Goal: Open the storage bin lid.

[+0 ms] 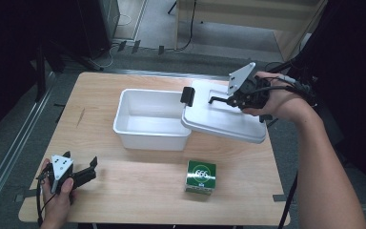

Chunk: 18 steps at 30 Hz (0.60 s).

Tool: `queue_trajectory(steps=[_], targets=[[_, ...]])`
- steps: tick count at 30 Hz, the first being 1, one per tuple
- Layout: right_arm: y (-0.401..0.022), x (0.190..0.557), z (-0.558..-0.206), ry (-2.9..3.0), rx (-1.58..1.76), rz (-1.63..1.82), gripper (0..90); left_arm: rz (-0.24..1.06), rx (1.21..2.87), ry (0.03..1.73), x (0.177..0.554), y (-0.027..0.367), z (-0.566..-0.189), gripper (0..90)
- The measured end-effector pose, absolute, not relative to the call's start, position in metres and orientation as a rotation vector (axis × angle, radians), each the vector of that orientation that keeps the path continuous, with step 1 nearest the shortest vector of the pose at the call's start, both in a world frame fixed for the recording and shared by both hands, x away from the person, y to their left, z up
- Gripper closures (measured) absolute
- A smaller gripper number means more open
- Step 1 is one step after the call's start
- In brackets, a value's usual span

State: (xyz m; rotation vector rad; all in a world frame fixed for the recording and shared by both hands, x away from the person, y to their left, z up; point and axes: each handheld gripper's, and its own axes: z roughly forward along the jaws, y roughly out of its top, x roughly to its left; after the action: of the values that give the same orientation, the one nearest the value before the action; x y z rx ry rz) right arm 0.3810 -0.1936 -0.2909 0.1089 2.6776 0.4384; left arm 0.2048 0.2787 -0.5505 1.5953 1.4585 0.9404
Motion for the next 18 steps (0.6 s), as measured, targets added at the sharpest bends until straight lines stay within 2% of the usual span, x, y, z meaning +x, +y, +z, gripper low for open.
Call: queue_trajectory(steps=[18], targets=[[-0.241, 0.378, -0.318, 2.668, 0.221, 0.43, 86.1, 0.945, 1.593, 1.46, 0.205, 0.279, -0.551, 9.0]])
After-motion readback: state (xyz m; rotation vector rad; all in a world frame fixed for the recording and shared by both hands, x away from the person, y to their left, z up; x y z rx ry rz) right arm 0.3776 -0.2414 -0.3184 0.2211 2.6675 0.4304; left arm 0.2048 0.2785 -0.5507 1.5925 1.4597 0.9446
